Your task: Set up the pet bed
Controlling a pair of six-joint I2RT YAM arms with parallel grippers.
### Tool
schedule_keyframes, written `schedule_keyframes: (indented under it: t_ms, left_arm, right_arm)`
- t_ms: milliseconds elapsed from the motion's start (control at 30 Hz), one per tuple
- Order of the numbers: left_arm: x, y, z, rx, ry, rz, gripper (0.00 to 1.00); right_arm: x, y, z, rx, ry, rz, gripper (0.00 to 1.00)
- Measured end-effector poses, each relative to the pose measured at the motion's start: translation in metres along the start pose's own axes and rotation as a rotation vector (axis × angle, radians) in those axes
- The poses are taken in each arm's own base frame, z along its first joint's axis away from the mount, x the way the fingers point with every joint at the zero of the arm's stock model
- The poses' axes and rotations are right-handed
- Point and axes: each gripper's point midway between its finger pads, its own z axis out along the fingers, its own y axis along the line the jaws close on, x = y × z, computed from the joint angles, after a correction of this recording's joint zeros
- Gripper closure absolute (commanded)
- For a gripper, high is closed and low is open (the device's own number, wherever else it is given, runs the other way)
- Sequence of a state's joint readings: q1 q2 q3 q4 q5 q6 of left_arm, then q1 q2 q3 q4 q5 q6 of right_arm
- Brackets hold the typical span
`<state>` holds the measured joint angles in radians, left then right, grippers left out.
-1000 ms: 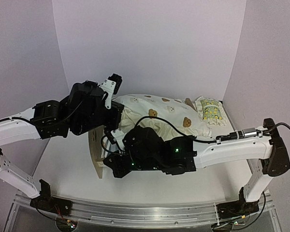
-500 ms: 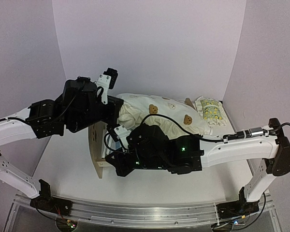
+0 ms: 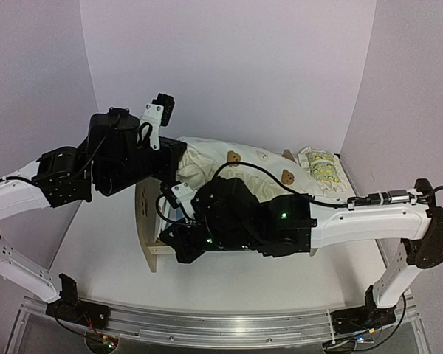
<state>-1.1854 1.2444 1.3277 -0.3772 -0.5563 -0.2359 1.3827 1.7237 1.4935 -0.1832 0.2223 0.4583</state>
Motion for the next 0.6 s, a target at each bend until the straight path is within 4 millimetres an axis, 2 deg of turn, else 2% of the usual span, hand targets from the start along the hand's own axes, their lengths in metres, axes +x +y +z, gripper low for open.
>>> schedule_keyframes:
  t_ms: [233, 300, 333, 367, 433, 467, 600]
  left_arm:
    - [-0.008, 0.008, -0.008, -0.017, -0.032, -0.024, 1.0]
    - [-0.005, 0.013, -0.011, -0.027, -0.032, -0.031, 1.0]
    - [-0.002, 0.015, -0.012, -0.032, -0.03, -0.034, 1.0]
    - [0.001, 0.017, -0.013, -0.036, -0.026, -0.036, 1.0]
    - [0.009, 0.02, -0.013, -0.044, -0.016, -0.029, 1.0]
    - [0.013, 0.021, -0.013, -0.047, -0.011, -0.024, 1.0]
    - [0.028, 0.022, -0.011, -0.049, 0.017, 0.001, 1.0]
  right_arm:
    - [-0.006, 0.013, -0.002, -0.045, 0.048, 0.028, 1.0]
    - [-0.004, 0.018, 0.001, -0.07, 0.069, 0.04, 0.96]
    - [-0.001, 0.019, 0.003, -0.08, 0.08, 0.044, 0.91]
    - [0.001, 0.02, 0.004, -0.089, 0.092, 0.049, 0.81]
    - [0.008, 0.023, 0.007, -0.106, 0.12, 0.069, 0.55]
    - [0.012, 0.023, 0.008, -0.112, 0.132, 0.075, 0.46]
    - [0.027, 0.012, 0.015, -0.088, 0.148, 0.076, 0.34]
